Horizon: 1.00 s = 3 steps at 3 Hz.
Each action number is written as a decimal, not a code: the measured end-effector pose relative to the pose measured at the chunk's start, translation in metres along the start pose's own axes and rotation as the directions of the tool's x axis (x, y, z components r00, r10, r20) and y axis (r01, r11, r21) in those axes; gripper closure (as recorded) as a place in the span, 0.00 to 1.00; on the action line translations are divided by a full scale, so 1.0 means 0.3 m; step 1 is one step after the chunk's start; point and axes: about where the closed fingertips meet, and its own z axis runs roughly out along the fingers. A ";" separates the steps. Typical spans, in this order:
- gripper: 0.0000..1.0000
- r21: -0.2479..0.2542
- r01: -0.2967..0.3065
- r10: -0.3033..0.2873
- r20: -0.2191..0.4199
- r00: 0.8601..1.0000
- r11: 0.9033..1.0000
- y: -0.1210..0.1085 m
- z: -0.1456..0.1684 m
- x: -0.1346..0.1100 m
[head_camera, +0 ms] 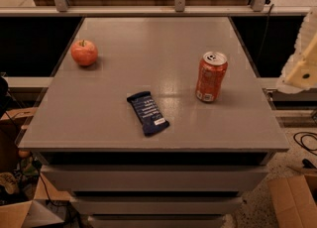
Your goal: Move coke can near apple
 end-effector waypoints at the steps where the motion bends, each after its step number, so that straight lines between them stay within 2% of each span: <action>1: 0.00 0.000 0.000 0.000 0.000 1.000 1.000 0.000 0.000 0.000; 2: 0.00 -0.003 -0.021 0.021 0.030 0.999 1.000 0.004 -0.011 -0.002; 3: 0.00 -0.025 -0.055 0.056 0.067 0.996 0.998 0.015 0.024 0.004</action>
Offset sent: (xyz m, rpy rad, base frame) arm 0.0122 -0.0165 -0.0255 0.1115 0.0700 -0.0258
